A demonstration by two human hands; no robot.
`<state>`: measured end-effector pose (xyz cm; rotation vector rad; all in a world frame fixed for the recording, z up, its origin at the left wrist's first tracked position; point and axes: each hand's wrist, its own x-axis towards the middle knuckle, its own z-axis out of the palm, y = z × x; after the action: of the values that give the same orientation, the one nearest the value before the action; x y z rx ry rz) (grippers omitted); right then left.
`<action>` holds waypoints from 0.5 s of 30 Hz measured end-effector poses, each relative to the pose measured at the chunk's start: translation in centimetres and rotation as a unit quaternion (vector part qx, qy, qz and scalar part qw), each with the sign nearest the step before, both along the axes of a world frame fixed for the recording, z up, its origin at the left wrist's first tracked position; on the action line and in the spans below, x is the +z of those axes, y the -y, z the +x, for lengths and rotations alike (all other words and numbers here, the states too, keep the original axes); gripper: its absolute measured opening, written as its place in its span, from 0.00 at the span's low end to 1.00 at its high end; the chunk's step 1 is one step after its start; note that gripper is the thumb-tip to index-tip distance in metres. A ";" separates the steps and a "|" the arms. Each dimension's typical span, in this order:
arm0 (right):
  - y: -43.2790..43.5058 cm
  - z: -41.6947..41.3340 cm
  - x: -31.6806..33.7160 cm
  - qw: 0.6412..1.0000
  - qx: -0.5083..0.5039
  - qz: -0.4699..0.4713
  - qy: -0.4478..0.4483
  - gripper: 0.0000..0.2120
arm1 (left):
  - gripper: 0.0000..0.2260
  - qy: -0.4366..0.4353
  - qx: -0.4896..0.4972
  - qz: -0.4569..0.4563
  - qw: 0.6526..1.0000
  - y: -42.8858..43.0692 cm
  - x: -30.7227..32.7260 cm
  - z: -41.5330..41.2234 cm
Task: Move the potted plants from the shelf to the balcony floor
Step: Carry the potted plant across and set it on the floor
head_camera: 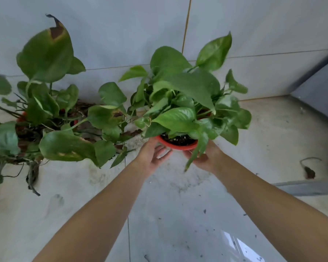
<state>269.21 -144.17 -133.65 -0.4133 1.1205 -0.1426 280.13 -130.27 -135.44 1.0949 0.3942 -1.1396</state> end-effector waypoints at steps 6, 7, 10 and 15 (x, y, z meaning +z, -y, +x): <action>-1.5 -1.6 -0.7 0.997 -0.064 0.013 0.039 0.13 | 0.21 -0.047 0.091 -0.005 0.995 -1.0 0.2 -1.0; -1.6 -1.6 -0.7 0.996 -0.076 0.021 0.044 0.13 | 0.22 -0.047 0.101 -0.011 0.994 -0.9 0.3 -0.9; -1.7 -1.4 -0.6 0.996 -0.075 0.040 0.041 0.18 | 0.26 -0.057 0.116 -0.030 0.991 -0.7 1.0 -0.8; -1.8 -1.1 -0.3 0.998 -0.045 0.030 0.041 0.20 | 0.28 -0.047 0.081 -0.047 0.994 -0.4 1.8 -0.9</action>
<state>268.12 -142.33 -133.97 -0.3000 1.0606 -0.2033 279.21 -129.90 -133.66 0.9122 0.4905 -1.0575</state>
